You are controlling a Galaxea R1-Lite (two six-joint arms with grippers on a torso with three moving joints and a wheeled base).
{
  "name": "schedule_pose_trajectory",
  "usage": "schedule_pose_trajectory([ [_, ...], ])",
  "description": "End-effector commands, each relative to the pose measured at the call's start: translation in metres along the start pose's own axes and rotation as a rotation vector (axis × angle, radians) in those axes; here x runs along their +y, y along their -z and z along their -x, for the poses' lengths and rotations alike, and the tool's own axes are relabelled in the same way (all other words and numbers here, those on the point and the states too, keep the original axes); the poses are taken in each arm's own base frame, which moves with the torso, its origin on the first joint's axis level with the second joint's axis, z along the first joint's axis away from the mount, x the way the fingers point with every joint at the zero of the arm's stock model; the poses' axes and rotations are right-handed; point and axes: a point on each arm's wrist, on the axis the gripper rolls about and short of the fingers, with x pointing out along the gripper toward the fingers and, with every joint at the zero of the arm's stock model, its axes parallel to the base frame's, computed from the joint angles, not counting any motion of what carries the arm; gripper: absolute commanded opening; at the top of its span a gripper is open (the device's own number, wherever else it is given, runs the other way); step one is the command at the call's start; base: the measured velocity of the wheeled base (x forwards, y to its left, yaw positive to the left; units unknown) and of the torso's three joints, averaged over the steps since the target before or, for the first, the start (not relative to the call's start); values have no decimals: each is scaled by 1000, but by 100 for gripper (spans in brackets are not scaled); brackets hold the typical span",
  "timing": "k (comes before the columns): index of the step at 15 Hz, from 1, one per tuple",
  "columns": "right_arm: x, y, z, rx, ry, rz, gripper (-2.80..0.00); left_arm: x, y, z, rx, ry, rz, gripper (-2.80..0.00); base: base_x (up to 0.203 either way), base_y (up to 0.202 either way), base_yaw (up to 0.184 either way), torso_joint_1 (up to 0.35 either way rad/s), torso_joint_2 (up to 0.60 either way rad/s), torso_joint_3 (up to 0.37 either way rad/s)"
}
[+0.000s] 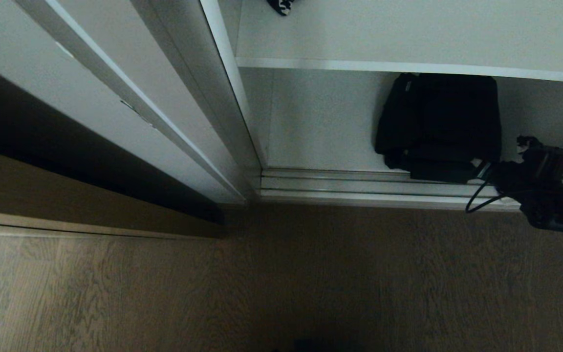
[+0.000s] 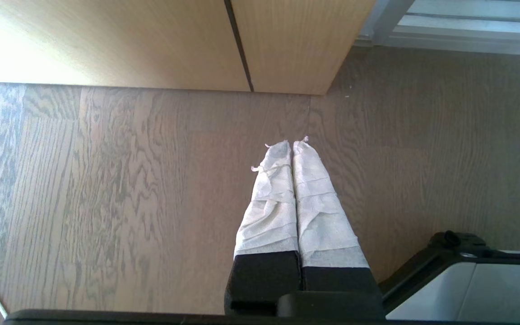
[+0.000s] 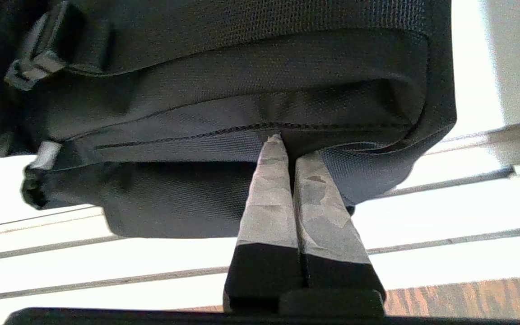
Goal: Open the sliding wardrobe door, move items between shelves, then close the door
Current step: Place the bag on the higher shelf
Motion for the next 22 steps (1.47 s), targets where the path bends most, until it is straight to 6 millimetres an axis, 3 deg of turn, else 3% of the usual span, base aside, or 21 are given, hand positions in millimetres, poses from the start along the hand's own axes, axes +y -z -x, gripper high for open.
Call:
schedule_pose_trajectory([
  [1, 2, -6, 1, -29, 6, 19, 0, 0, 0, 0, 1, -1, 0, -280, 0, 0, 0, 0, 0, 0],
  [9, 8, -17, 11, -153, -42, 47, 0, 0, 0, 0, 1, -1, 0, -280, 0, 0, 0, 0, 0, 0],
  [15, 6, -18, -3, -188, -73, 30, 0, 0, 0, 0, 1, -1, 0, -280, 0, 0, 0, 0, 0, 0],
  [22, -8, 15, -32, -157, -63, 34, 0, 0, 0, 0, 1, -1, 0, -280, 0, 0, 0, 0, 0, 0],
])
